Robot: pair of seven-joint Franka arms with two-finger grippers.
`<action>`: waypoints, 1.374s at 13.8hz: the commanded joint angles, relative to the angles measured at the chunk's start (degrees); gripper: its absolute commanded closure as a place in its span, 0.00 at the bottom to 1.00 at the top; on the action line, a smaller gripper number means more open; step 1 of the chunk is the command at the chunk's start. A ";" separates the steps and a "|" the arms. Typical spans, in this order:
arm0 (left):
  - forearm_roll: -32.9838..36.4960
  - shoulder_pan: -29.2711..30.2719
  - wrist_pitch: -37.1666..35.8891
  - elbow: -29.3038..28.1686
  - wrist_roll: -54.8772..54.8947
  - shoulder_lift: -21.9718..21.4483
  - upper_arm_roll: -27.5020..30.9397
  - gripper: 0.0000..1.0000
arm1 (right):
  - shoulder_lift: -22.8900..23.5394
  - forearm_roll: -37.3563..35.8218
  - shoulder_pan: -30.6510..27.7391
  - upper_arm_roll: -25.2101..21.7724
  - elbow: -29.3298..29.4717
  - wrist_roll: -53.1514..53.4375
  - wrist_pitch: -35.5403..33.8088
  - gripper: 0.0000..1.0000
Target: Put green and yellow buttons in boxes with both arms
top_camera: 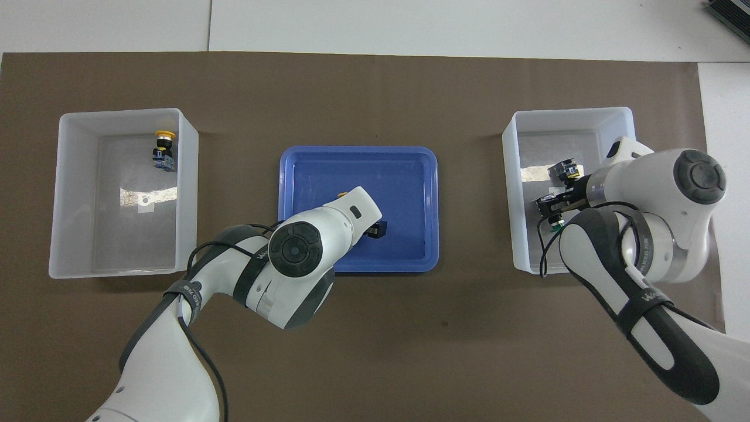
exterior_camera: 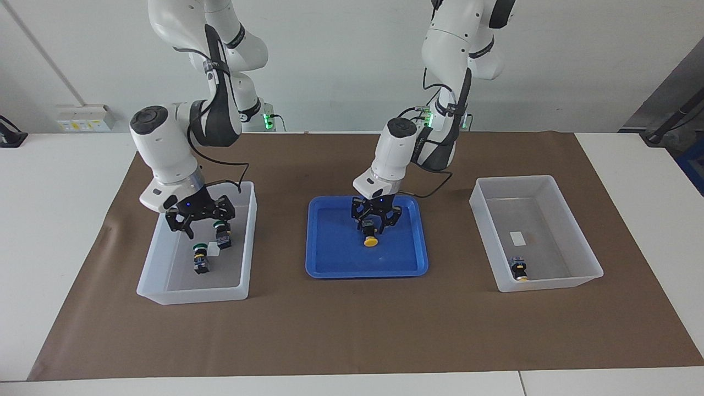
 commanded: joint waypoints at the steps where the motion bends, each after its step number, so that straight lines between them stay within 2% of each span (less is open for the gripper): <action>1: 0.75 -0.24 0.79 -0.72 -1.07 -0.93 0.76 1.00 | -2.21 -3.48 -0.55 0.36 5.56 6.95 -8.68 0.00; 4: 0.75 1.50 -1.48 -0.63 -0.72 -4.08 1.11 1.00 | -3.35 -4.99 -0.99 0.27 11.63 13.72 -17.74 0.00; 8: 0.84 7.65 -9.74 0.42 0.16 -10.50 1.11 1.00 | -6.34 -4.99 -1.51 0.18 17.69 19.26 -29.16 0.00; 10: 0.84 11.78 -14.31 1.30 4.45 -13.40 1.03 1.00 | -6.43 -4.99 -2.13 0.18 22.61 20.33 -35.49 0.00; 12: 0.84 15.73 -18.97 3.14 10.07 -14.90 1.03 1.00 | -7.30 -4.90 -3.18 0.09 25.00 20.24 -40.51 0.00; 14: 0.84 20.38 -20.91 3.68 14.64 -16.65 1.11 1.00 | -10.38 -4.99 -3.45 0.27 23.35 20.50 -41.58 0.00; 19: 0.14 32.00 -21.45 3.68 30.99 -17.98 1.11 1.00 | -10.83 -4.20 -3.36 0.44 22.28 19.98 -42.47 0.00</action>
